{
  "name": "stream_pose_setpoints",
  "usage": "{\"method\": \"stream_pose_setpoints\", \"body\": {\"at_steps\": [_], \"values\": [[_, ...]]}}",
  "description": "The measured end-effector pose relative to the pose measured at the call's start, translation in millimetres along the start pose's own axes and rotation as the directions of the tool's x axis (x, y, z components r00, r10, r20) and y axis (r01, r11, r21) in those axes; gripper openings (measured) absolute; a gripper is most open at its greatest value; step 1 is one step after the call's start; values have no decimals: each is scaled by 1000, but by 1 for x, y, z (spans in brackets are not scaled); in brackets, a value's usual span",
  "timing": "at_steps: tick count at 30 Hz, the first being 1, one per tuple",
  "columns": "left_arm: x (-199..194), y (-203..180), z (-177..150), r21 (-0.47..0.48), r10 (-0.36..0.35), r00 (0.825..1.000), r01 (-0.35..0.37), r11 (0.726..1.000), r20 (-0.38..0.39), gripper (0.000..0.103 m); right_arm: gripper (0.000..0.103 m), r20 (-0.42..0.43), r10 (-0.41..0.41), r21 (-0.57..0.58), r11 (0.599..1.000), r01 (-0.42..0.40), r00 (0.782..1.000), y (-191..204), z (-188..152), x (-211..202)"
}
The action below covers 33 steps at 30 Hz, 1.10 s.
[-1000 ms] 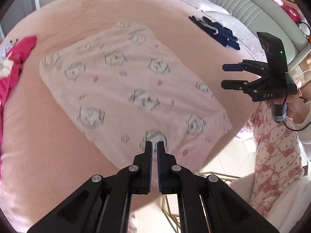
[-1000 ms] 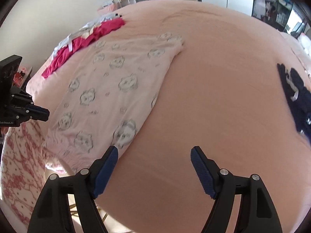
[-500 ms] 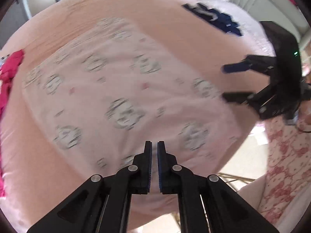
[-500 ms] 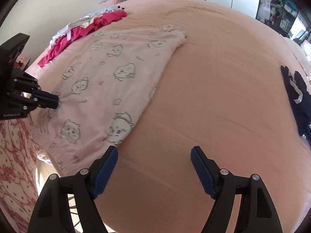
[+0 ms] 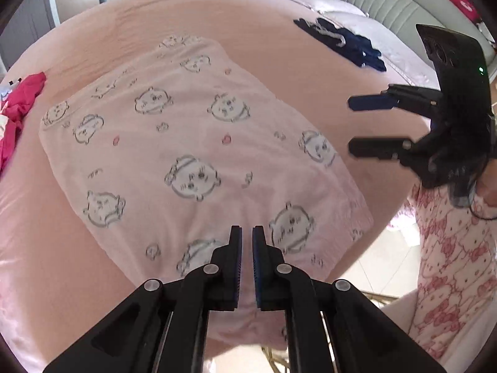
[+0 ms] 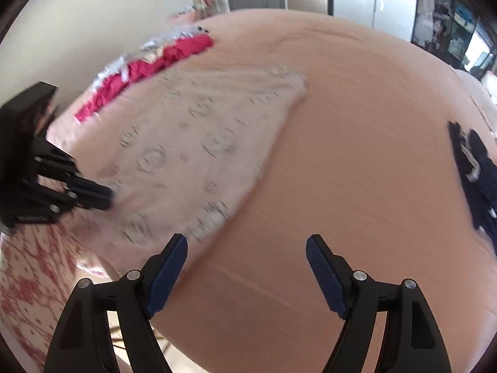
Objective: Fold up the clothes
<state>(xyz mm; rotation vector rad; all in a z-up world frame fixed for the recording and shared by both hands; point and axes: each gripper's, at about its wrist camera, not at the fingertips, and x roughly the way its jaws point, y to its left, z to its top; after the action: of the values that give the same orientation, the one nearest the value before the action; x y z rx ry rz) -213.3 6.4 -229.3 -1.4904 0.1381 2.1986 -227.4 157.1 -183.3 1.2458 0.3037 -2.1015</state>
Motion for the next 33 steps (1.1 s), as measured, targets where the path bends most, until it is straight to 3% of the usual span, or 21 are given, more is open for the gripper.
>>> {"method": "stream_pose_setpoints", "body": {"at_steps": [1,2,4,6,8,10,15,17,18,20,22,23,26,28,29,30,31,33], "values": [[7,1,6,-13,-5,1000,5,1000,10,6,79,19,35,-19,999,-35,999,11,11,7],[13,4,2,-18,10,999,-11,1000,-39,6,79,2,56,-49,997,-56,998,21,17,19],[15,10,-15,-16,36,990,-39,999,-133,6,79,-147,-17,-141,990,-4,989,30,13,53],[-4,20,-36,-40,19,984,-26,999,-177,6,79,-172,-4,-172,985,-26,985,21,1,43],[-28,32,-50,-71,-24,985,12,997,-170,6,79,-191,14,-200,978,-53,982,11,-12,31],[-36,43,-34,-75,-2,995,-5,997,-99,6,79,-162,50,-141,987,-73,986,-8,-6,17],[-5,64,40,-70,14,996,-8,998,86,6,79,3,35,-107,994,-34,999,-11,73,49],[17,66,54,-32,20,997,-18,999,75,6,79,-46,31,-114,993,-36,998,-11,87,80],[36,70,58,-14,41,999,-40,999,20,6,79,-73,29,-118,992,-37,997,-10,93,95],[36,88,40,40,35,997,-32,999,-75,7,79,-127,24,-126,991,-40,992,-10,106,127],[15,106,21,6,-7,993,8,1000,-114,7,79,-124,21,-239,970,-50,992,-16,93,117],[4,115,11,5,-13,994,14,1000,-113,7,80,-141,-1,-272,962,-37,990,-23,85,108],[-8,132,18,45,104,995,-104,994,1,7,80,-88,-45,-270,963,19,995,-41,89,91],[-1,139,43,7,63,993,-64,998,98,17,81,-13,-6,-239,971,3,1000,-34,117,95],[8,140,55,17,33,994,-35,999,107,21,82,19,35,-223,974,-30,999,-28,133,99],[17,141,66,27,3,993,-7,1000,115,34,87,26,72,-230,971,-64,997,-18,147,109],[24,139,71,65,15,996,-21,998,85,47,88,18,84,-259,963,-76,996,-7,159,123],[36,142,80,159,45,998,-51,986,40,49,88,-40,25,-347,937,-38,999,6,174,159]]}}
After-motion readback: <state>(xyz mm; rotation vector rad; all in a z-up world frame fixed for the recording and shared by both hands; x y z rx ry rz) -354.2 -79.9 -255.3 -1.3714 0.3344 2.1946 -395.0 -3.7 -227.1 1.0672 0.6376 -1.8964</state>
